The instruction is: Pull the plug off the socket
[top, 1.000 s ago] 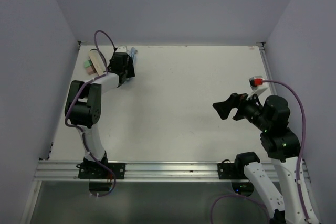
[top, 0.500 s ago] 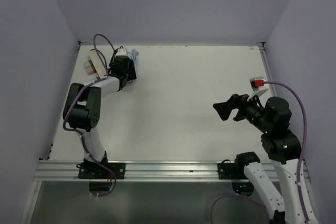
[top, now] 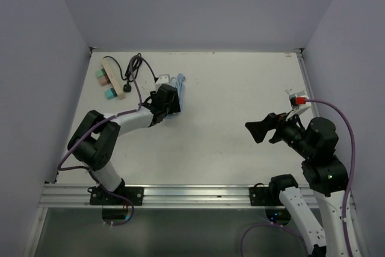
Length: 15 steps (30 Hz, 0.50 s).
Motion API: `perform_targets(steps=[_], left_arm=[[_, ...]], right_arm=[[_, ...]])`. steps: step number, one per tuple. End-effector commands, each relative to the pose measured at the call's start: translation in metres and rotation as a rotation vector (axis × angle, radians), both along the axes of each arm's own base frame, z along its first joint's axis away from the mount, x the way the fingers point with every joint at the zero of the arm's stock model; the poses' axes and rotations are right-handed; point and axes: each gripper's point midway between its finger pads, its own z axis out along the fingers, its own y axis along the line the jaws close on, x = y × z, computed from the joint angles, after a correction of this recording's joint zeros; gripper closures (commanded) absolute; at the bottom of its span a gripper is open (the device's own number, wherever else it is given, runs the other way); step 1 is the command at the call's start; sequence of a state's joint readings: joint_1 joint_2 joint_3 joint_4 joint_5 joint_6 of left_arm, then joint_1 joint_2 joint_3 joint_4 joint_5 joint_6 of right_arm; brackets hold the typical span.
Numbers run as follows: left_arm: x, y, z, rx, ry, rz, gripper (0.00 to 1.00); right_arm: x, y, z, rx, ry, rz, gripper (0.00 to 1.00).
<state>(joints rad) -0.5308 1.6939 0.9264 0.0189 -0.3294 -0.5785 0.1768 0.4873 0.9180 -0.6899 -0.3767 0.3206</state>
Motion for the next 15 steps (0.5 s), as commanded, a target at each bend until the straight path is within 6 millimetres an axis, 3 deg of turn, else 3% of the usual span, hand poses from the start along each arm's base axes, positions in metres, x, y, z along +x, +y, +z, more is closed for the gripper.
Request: perform_targets(steps=[1,2,4,5,7,10,15], left_arm=[[-0.074,-0.05,-0.028,-0.052,0.171,-0.072,0.84],[-0.092,-0.07,-0.029,-0.05,0.18,-0.106,0.84],[-0.112,-0.082,-0.036,-0.009,0.196,-0.127,0.82],[-0.13,-0.098,-0.038,-0.012,0.207,-0.154,0.82],[-0.157,-0.112,-0.046,0.014,0.234,-0.196,0.81],[-0.176,-0.124,-0.051,0.008,0.266,-0.224,0.79],[-0.191,-0.139,-0.035,0.021,0.233,-0.28,0.48]], right_arm=[[-0.008,0.002,0.007,0.006,-0.024,0.022,0.01],[-0.009,0.002,0.006,0.007,-0.022,0.022,0.01],[-0.01,0.002,0.0,0.011,-0.011,0.022,0.01],[-0.011,0.002,-0.001,0.013,-0.008,0.022,0.01],[-0.013,0.003,-0.006,0.015,0.005,0.026,0.01],[-0.015,0.001,-0.011,0.012,0.014,0.02,0.01],[-0.016,0.0,-0.022,0.016,0.037,0.01,0.01]])
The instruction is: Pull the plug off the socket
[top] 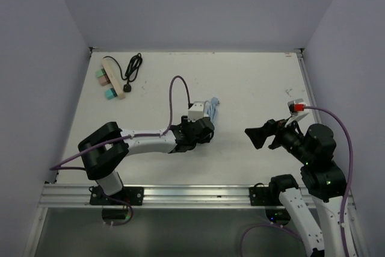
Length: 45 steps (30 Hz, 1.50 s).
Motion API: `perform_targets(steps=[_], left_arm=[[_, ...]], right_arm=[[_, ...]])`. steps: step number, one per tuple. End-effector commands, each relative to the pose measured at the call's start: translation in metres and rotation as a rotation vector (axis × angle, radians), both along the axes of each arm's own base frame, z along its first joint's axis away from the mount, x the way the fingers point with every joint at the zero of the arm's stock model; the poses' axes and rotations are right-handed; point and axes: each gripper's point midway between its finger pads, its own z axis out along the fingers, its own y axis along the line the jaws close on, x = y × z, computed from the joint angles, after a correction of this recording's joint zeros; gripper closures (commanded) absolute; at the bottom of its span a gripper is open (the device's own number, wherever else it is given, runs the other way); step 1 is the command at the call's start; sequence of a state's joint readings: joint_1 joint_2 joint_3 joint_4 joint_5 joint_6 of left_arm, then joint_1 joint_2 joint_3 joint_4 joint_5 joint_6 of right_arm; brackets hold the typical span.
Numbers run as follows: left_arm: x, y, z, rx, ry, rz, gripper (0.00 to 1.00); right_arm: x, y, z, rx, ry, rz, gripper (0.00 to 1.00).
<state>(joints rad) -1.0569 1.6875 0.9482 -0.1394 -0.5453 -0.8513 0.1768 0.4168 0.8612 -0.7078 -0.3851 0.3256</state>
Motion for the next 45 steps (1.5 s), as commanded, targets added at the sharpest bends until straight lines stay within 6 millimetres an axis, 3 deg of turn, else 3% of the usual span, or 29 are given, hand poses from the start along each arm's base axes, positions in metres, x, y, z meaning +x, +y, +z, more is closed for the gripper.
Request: perform_targets(steps=[1,2,5,9,19,34,40,45], left_arm=[[-0.061,-0.006,-0.031,0.045,0.206,-0.092,0.43],[-0.061,-0.008,-0.023,0.033,0.194,-0.098,0.33],[-0.059,-0.011,-0.009,0.012,0.172,-0.1,0.14],[-0.057,-0.012,0.007,0.006,0.15,-0.101,0.03],[-0.053,0.001,0.041,-0.028,0.076,-0.093,0.02],[-0.058,0.037,0.083,-0.078,-0.014,-0.072,0.0],[-0.06,0.048,0.088,-0.108,-0.029,-0.044,0.0],[-0.066,0.053,0.08,-0.126,-0.022,-0.062,0.0]], right_arm=[[-0.004,0.0,-0.008,0.012,0.028,-0.004,0.01],[-0.004,0.0,-0.011,0.015,0.039,-0.006,0.01],[-0.002,0.0,-0.018,0.028,0.064,-0.021,0.01],[0.0,0.009,-0.027,0.068,0.104,0.012,0.01],[0.004,0.014,-0.041,0.116,0.134,0.013,0.01],[0.018,0.023,-0.085,0.177,0.304,-0.012,0.01],[0.029,0.025,-0.097,0.215,0.354,-0.044,0.01],[0.029,0.022,-0.117,0.203,0.426,-0.082,0.01]])
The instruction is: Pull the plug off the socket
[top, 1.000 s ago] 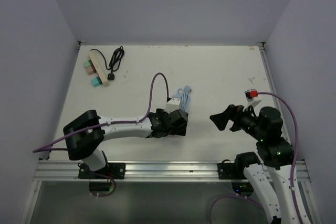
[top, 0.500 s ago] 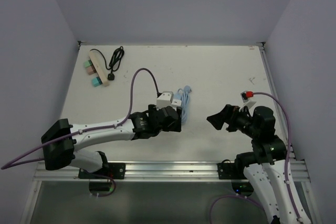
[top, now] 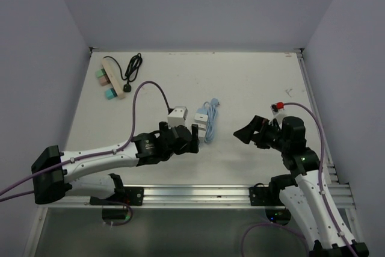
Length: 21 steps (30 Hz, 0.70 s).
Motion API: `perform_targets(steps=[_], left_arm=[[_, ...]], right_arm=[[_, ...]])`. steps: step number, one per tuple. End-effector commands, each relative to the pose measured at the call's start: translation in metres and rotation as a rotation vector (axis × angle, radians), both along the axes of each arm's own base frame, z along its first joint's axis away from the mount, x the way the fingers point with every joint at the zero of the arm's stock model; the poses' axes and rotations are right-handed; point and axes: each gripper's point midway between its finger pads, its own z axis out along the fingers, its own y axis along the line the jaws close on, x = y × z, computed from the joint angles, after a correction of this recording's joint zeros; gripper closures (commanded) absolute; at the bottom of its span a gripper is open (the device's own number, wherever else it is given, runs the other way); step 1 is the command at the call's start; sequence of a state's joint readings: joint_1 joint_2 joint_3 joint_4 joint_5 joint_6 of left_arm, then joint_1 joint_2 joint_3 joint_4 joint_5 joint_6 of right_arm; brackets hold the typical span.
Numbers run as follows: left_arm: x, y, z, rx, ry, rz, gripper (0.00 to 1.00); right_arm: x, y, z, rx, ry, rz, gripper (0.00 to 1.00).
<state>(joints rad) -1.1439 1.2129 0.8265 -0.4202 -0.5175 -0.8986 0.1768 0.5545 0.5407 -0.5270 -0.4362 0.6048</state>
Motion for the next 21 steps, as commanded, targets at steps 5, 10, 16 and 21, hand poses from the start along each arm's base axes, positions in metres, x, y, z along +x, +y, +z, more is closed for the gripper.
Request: perform_targets(steps=[5,10,16,21], left_arm=[[0.004,-0.002,0.009,-0.017,-0.036,-0.002,0.01],[0.01,-0.01,0.007,0.019,-0.037,-0.002,0.01],[0.018,-0.03,0.002,0.041,-0.026,-0.012,0.03],[0.027,-0.04,-0.008,0.116,-0.017,-0.01,0.05]], right_arm=[[0.01,0.001,-0.025,0.054,0.05,-0.071,0.02],[0.012,0.004,-0.038,0.078,0.094,-0.087,0.06],[0.017,0.01,-0.043,0.08,0.094,-0.09,0.07],[0.022,0.02,-0.046,0.064,0.098,-0.1,0.09]])
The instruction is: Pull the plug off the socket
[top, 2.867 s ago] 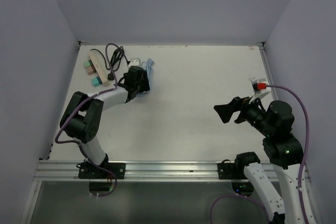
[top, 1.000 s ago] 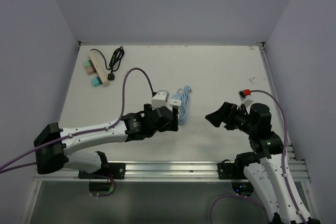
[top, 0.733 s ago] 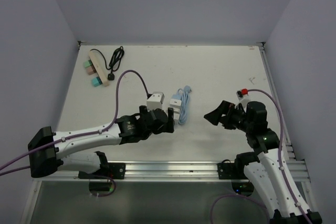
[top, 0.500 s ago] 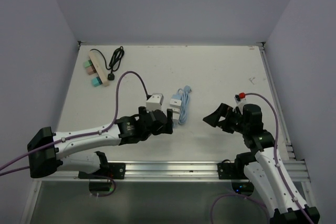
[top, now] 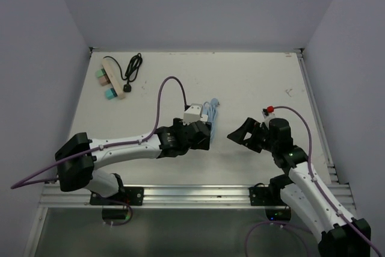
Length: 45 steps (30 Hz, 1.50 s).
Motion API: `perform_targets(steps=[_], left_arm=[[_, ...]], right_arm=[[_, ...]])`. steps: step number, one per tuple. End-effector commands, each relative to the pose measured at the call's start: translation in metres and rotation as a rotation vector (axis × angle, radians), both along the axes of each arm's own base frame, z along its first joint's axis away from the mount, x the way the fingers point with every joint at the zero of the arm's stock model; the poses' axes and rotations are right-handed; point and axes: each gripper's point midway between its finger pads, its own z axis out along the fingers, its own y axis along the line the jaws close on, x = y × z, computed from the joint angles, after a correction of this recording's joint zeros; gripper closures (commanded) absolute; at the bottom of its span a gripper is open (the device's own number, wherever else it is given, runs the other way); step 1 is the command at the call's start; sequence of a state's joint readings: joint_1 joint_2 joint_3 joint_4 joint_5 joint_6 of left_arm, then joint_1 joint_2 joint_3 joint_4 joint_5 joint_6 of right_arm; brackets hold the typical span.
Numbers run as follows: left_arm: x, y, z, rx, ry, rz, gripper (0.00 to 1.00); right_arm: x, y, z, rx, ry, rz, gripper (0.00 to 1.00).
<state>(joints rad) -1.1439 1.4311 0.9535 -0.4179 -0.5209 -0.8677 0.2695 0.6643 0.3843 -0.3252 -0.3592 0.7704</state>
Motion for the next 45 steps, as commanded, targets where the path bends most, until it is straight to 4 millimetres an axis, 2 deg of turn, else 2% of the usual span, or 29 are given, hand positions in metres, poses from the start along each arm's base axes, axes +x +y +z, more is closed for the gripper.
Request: perform_targets(steps=[1,5,6,12,17,24,31,32,34,36,37,38,41,45], left_arm=[[0.015,-0.014,0.015,0.013,-0.047,0.009,0.06],[0.023,-0.015,0.008,0.06,-0.039,0.026,0.09],[0.025,-0.015,0.003,0.069,-0.031,0.026,0.09],[0.033,-0.017,-0.009,0.079,-0.004,0.023,0.13],[0.039,-0.013,-0.022,0.111,0.024,0.03,0.16],[0.041,-0.014,-0.033,0.128,0.044,0.022,0.24],[0.043,-0.019,-0.036,0.11,0.061,0.014,0.42],[0.043,-0.02,-0.037,0.107,0.064,0.014,0.48],[0.042,-0.022,-0.038,0.095,0.074,0.011,0.52],[0.041,-0.024,-0.039,0.084,0.083,0.01,0.62],[0.04,-0.025,-0.038,0.075,0.088,0.008,0.66],[0.04,-0.027,-0.037,0.064,0.091,0.011,0.74],[0.041,-0.032,-0.031,0.028,0.095,0.02,0.83],[0.046,-0.043,-0.016,-0.03,0.086,0.038,0.91]], right_arm=[[0.013,0.01,0.004,0.018,-0.032,-0.036,0.09],[0.022,0.02,0.002,0.031,-0.05,-0.046,0.11],[0.024,0.021,-0.004,0.016,-0.031,-0.045,0.11],[0.039,0.037,-0.003,0.003,-0.029,-0.024,0.14],[0.033,0.049,-0.013,-0.009,-0.023,0.008,0.17],[0.02,0.049,-0.025,-0.007,-0.026,0.01,0.17],[0.016,0.055,-0.025,0.04,-0.049,0.013,0.18],[0.016,0.056,-0.026,0.042,-0.051,0.013,0.18],[0.014,0.059,-0.027,0.052,-0.058,0.02,0.18],[0.01,0.06,-0.033,0.066,-0.049,0.024,0.18],[0.011,0.064,-0.029,0.088,-0.071,0.027,0.18],[0.01,0.066,-0.03,0.096,-0.074,0.034,0.18],[0.005,0.072,-0.036,0.106,-0.078,0.041,0.18],[-0.001,0.085,-0.04,0.122,-0.089,0.061,0.18]])
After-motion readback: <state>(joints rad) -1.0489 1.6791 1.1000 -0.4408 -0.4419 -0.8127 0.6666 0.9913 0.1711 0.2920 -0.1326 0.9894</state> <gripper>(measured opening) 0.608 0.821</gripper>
